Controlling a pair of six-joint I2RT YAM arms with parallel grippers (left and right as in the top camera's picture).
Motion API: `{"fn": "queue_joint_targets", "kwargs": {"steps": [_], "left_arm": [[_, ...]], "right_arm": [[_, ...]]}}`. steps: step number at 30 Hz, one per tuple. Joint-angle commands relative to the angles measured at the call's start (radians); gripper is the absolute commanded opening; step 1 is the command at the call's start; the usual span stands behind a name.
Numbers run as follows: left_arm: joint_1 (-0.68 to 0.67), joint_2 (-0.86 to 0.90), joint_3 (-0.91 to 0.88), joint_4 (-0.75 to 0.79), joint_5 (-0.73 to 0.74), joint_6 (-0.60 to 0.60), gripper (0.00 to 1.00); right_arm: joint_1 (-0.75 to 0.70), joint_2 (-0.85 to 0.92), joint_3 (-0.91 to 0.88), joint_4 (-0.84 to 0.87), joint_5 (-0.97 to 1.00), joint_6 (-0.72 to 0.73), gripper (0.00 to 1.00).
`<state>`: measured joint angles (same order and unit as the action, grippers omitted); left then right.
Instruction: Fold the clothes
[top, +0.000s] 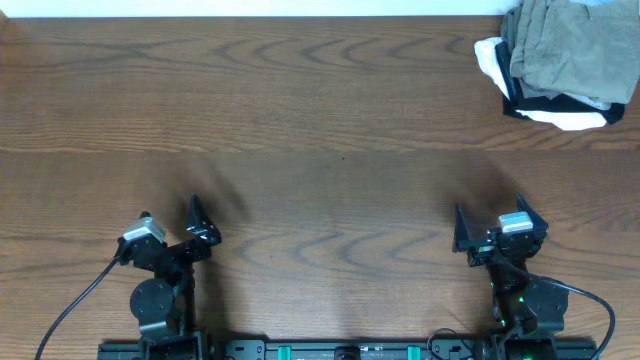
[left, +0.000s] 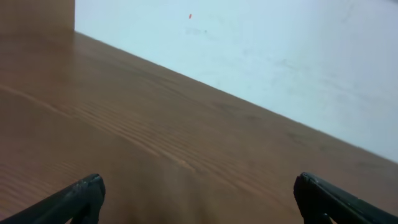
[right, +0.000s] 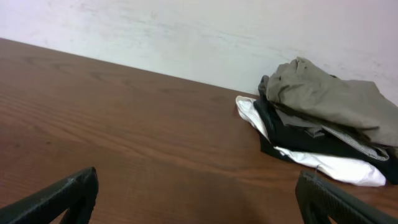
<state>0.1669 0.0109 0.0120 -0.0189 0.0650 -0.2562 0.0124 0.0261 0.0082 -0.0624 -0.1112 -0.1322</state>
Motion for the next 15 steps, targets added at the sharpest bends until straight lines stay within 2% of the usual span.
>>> {"fn": "queue_joint_targets", "kwargs": {"steps": [1,6,15], "left_arm": [[-0.006,-0.009,-0.008,-0.047,0.055,0.154,0.98],[-0.007,-0.009,-0.008,-0.047,0.055,0.26,0.98],[-0.007,0.008,-0.008,-0.044,0.051,0.237,0.98]], "right_arm": [[0.013,0.0,-0.002,-0.003,0.005,-0.007,0.99],[0.013,0.0,-0.002,-0.003,0.005,-0.007,0.99],[0.013,0.0,-0.002,-0.003,0.005,-0.007,0.99]]}}
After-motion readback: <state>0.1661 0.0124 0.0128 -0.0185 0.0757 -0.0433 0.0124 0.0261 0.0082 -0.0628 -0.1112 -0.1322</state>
